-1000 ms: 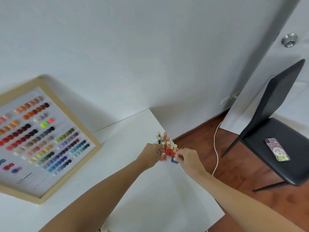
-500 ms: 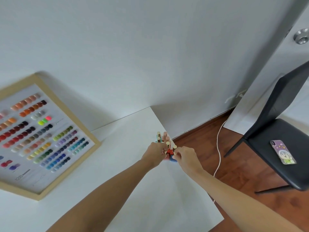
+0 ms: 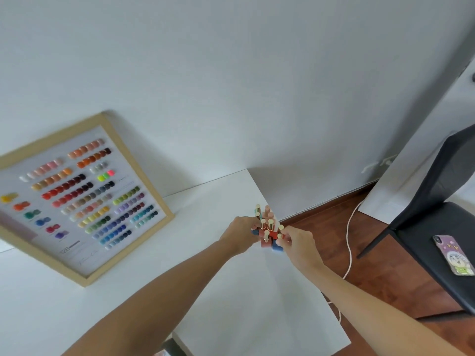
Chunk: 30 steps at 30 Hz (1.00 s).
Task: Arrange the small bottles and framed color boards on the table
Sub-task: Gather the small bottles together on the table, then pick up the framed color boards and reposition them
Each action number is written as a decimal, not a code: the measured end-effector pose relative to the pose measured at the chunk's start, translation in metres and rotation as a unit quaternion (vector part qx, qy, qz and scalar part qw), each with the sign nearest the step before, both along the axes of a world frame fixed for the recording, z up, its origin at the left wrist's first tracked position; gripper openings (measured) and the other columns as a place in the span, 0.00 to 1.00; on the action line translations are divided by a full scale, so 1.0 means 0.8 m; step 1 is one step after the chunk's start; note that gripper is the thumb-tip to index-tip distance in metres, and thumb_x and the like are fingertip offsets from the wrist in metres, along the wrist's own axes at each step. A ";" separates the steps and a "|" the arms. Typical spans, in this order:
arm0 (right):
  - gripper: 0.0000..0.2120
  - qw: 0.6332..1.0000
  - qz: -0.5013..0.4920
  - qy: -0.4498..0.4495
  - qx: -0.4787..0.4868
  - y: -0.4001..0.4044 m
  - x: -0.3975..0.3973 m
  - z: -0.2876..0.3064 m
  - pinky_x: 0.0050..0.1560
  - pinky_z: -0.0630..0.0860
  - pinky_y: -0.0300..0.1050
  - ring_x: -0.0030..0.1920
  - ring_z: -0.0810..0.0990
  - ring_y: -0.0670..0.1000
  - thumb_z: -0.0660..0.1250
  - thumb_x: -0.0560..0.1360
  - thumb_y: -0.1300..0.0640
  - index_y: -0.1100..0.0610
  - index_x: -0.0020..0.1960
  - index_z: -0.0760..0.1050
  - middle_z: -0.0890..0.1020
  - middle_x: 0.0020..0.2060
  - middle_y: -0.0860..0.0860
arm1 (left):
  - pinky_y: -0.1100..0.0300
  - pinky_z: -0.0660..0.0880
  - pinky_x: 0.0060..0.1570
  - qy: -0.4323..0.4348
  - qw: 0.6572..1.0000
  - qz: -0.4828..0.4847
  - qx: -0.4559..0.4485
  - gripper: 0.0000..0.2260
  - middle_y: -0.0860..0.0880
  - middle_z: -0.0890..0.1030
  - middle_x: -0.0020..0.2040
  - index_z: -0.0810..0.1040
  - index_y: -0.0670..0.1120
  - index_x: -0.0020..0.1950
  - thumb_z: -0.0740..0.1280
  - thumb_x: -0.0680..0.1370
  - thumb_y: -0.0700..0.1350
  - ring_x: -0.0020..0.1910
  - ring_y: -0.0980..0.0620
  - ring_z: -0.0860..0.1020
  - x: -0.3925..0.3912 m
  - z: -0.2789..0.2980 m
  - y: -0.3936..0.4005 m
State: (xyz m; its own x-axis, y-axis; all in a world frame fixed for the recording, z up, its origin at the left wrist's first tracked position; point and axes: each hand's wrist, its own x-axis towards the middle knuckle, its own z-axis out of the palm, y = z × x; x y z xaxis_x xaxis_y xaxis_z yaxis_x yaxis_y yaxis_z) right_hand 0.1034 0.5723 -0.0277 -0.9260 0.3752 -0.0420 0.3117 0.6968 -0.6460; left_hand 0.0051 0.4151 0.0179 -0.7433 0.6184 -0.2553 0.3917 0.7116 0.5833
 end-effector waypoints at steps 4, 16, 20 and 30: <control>0.07 1.000 0.005 0.018 0.023 -0.013 0.018 0.012 0.42 0.81 0.52 0.39 0.80 0.51 0.68 0.75 0.55 0.58 0.44 0.78 0.83 0.38 0.51 | 0.53 0.76 0.58 0.024 1.000 -0.007 -0.012 0.15 0.47 0.79 0.60 0.76 0.46 0.63 0.68 0.76 0.45 0.54 0.48 0.79 -0.001 0.019 -0.044; 0.04 0.995 0.061 0.079 0.026 -0.138 0.067 0.039 0.43 0.80 0.46 0.38 0.81 0.50 0.68 0.75 0.59 0.58 0.48 0.80 0.84 0.39 0.52 | 0.62 0.73 0.56 0.048 0.997 0.054 0.019 0.17 0.48 0.78 0.62 0.74 0.48 0.65 0.67 0.78 0.50 0.58 0.51 0.78 0.030 0.089 -0.253; 0.06 0.993 0.083 0.084 -0.007 -0.197 0.091 0.044 0.45 0.77 0.35 0.41 0.81 0.46 0.67 0.76 0.57 0.57 0.51 0.79 0.84 0.42 0.50 | 0.60 0.73 0.59 0.031 0.996 0.083 0.031 0.17 0.48 0.77 0.63 0.74 0.47 0.66 0.66 0.78 0.50 0.60 0.51 0.77 0.063 0.108 -0.339; 0.16 0.990 0.071 0.100 -0.075 -0.312 0.165 0.044 0.52 0.78 0.41 0.50 0.83 0.51 0.53 0.81 0.52 0.52 0.67 0.68 0.83 0.50 0.54 | 0.59 0.75 0.57 0.046 0.959 0.249 0.127 0.14 0.51 0.80 0.59 0.76 0.46 0.64 0.64 0.80 0.48 0.58 0.54 0.78 0.191 0.103 -0.534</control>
